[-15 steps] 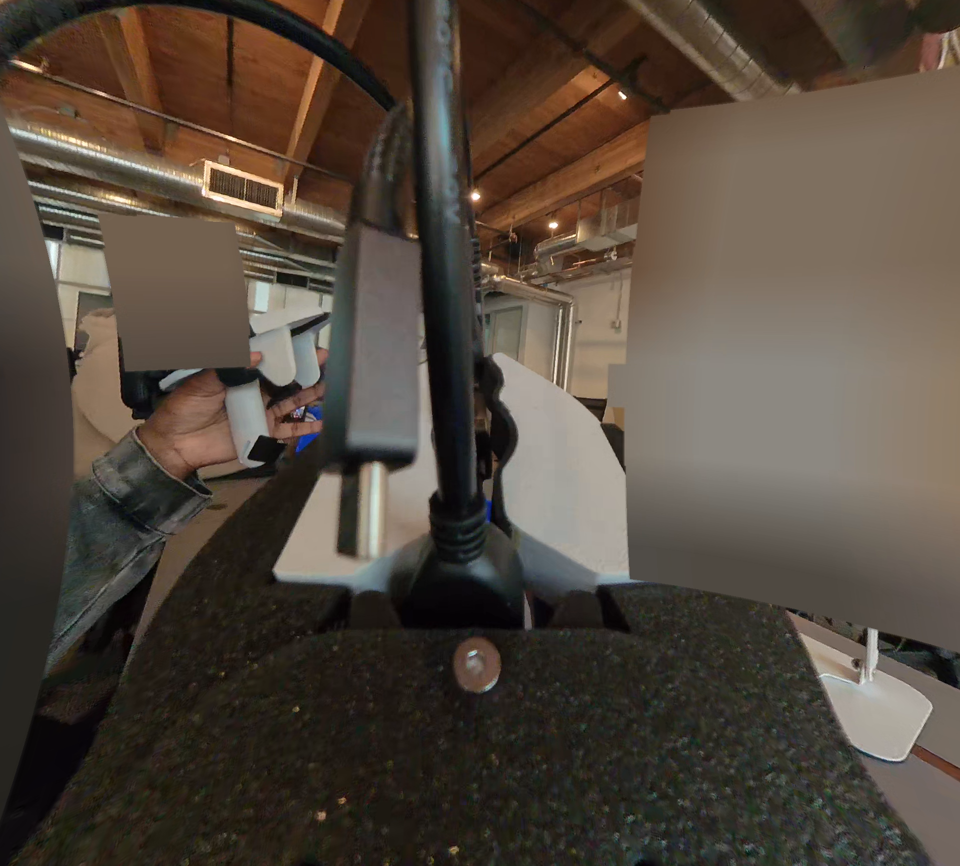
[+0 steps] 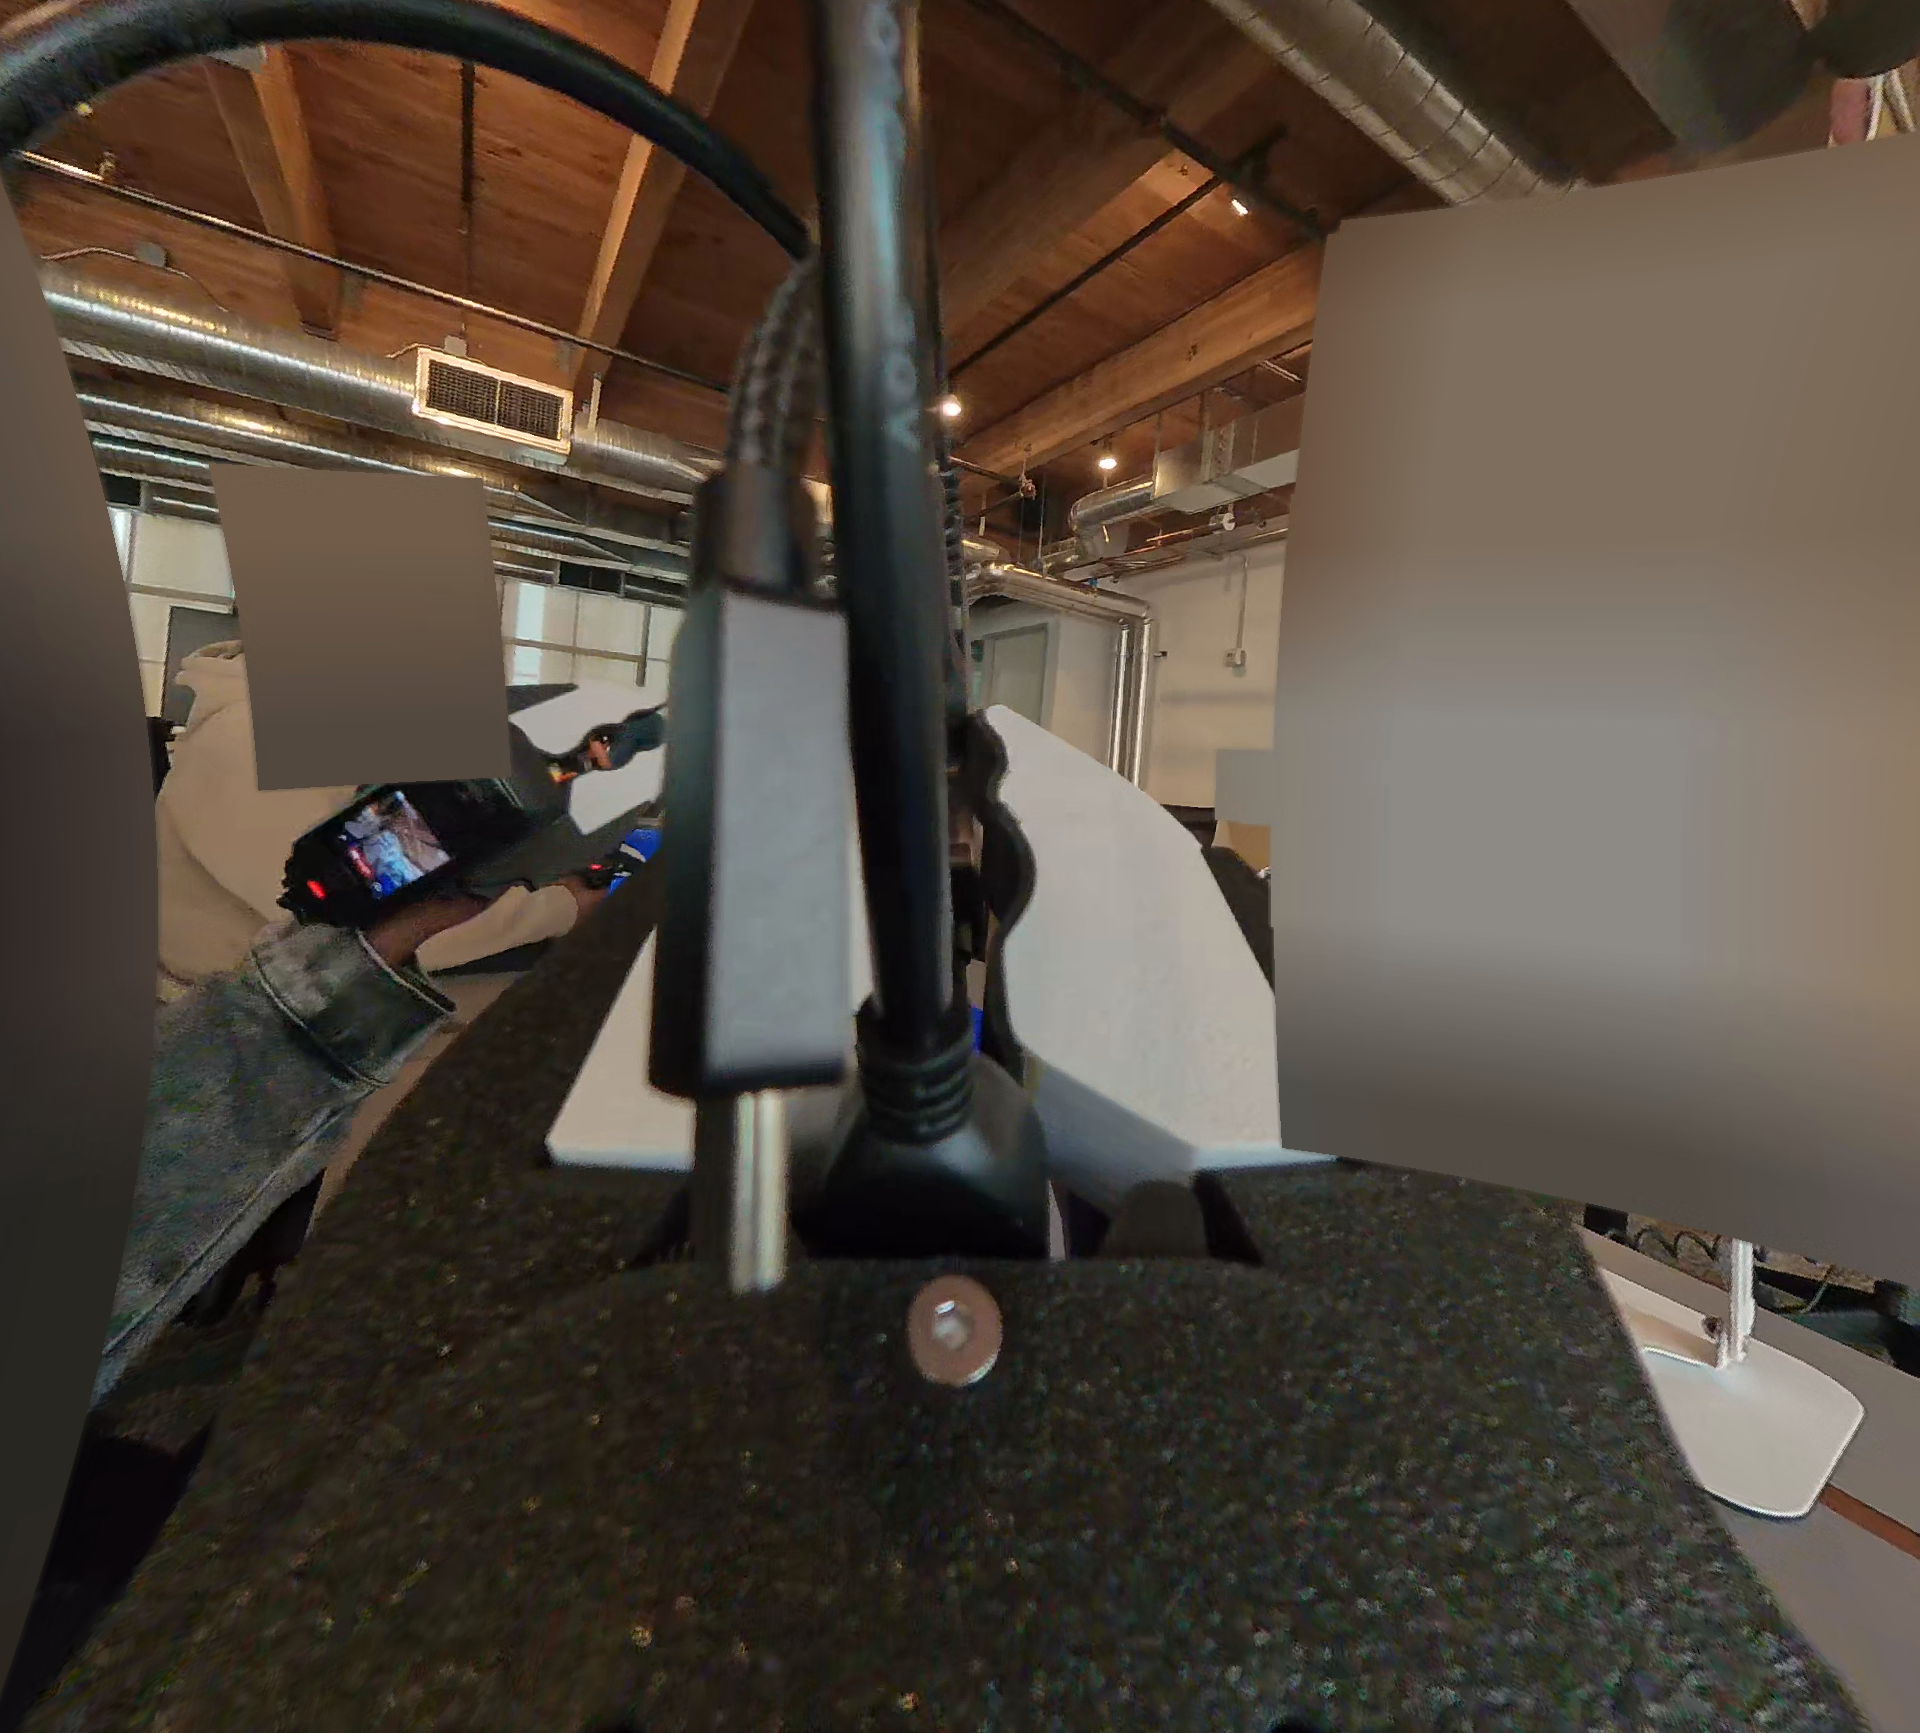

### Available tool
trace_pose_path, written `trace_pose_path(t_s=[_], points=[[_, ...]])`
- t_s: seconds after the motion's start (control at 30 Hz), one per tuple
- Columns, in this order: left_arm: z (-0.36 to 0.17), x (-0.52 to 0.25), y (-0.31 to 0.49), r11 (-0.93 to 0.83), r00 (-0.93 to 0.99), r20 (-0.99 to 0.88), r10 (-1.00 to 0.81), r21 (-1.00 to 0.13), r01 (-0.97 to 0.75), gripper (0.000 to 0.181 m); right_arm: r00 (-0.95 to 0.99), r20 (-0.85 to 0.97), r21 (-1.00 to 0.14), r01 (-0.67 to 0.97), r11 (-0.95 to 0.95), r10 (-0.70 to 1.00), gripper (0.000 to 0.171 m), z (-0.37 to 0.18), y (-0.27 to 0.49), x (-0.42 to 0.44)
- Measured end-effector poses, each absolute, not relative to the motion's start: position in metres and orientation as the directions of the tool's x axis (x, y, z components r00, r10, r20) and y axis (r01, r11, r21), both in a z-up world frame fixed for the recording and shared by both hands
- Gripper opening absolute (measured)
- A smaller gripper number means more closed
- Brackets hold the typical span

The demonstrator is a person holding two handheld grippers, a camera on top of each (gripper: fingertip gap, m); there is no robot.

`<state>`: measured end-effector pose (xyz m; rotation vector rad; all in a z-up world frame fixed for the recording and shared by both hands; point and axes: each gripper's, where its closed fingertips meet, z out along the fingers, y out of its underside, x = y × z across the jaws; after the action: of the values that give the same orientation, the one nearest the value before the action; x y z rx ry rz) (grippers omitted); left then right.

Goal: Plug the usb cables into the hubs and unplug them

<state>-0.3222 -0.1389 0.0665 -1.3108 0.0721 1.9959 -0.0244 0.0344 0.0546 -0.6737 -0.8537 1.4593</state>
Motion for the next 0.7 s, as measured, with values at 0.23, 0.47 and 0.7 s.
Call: trace_pose_path(t_s=[0.23, 0.47, 0.7], points=[[0.066, -0.307, -0.121, -0.638, -0.128, -0.807, 0.576, -0.347, -0.687, 0.015, -0.076, 0.088, -0.827, -0.562, 0.031, 0.993, 0.004, 0.055, 0.033, -0.024], [0.069, -0.301, -0.12, -0.54, -0.006, -0.777, 0.63, -0.432, -0.722, 0.015, -0.081, 0.076, -0.827, -0.563, 0.018, 0.994, 0.005, 0.055, 0.034, -0.023], [0.056, -0.271, -0.088, -0.169, 0.479, -0.672, 0.565, -0.662, -0.73, 0.015, -0.082, 0.074, -0.835, -0.55, 0.017, 0.994, 0.004, 0.052, 0.035, -0.026]])
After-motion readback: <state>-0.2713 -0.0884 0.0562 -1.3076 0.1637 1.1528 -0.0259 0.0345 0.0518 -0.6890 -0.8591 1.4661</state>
